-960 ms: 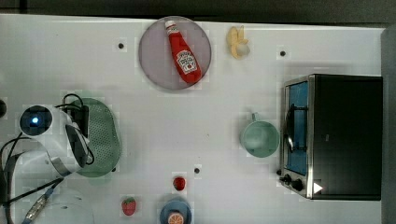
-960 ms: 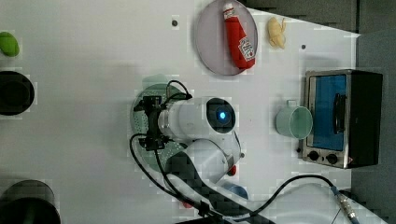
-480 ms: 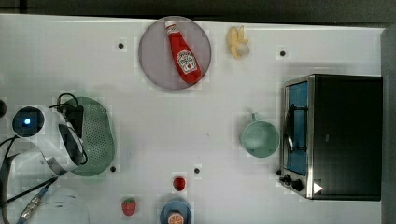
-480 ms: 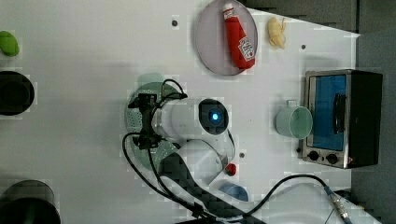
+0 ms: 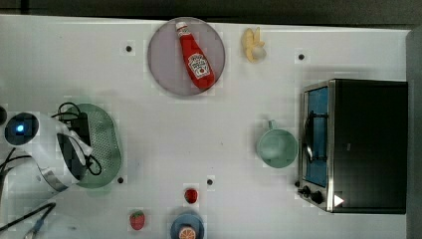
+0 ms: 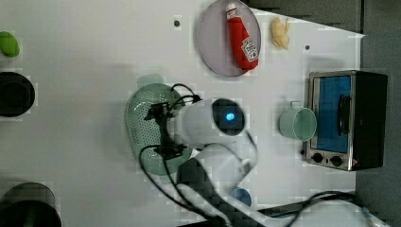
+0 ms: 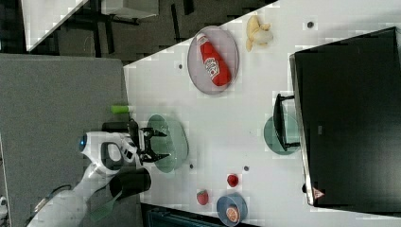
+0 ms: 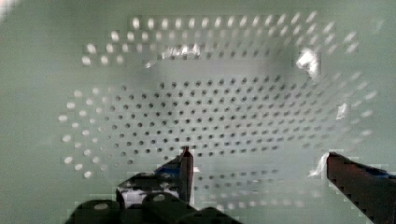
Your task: Drag strainer right to left.
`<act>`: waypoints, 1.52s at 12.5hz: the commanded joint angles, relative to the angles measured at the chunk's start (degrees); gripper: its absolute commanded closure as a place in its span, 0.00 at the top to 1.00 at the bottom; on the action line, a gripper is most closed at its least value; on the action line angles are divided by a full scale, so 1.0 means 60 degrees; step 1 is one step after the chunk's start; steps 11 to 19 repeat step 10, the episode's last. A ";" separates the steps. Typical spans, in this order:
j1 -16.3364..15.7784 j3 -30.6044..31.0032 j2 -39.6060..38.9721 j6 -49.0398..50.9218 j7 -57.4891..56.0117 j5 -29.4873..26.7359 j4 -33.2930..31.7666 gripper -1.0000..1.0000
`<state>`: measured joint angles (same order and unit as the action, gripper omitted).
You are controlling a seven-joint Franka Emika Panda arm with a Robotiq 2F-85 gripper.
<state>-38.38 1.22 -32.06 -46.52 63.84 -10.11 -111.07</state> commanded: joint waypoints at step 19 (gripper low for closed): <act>0.0566 -0.5865 0.6426 0.5161 -0.8474 0.2366 0.0479 1.00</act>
